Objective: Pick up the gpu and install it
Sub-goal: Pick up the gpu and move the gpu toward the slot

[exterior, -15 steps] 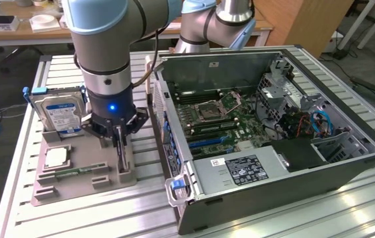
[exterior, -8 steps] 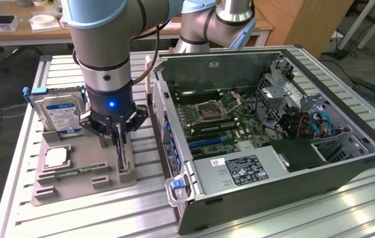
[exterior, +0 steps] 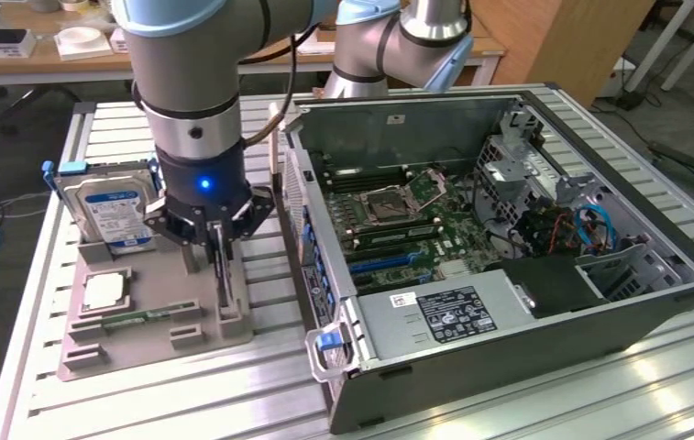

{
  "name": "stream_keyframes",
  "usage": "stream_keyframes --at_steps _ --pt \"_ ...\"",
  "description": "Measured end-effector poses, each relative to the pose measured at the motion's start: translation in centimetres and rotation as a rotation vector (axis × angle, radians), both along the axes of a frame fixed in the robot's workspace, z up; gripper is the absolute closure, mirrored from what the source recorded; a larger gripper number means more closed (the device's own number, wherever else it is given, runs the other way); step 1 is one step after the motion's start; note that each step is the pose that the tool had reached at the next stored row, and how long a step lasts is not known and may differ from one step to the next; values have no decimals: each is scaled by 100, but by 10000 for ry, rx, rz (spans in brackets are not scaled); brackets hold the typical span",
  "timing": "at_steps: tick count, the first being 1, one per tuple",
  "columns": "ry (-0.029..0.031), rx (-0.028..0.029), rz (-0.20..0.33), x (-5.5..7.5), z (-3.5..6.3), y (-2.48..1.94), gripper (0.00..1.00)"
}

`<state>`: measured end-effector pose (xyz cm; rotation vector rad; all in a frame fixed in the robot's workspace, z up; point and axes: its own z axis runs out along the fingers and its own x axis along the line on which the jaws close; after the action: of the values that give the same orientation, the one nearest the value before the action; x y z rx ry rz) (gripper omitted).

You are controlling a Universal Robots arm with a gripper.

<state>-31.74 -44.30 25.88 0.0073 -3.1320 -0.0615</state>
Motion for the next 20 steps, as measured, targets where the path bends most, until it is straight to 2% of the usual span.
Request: stream_keyframes --at_steps 7,20 --pt "0 0 0 0 115 0 74" --pt "0 1 0 0 246 0 74"
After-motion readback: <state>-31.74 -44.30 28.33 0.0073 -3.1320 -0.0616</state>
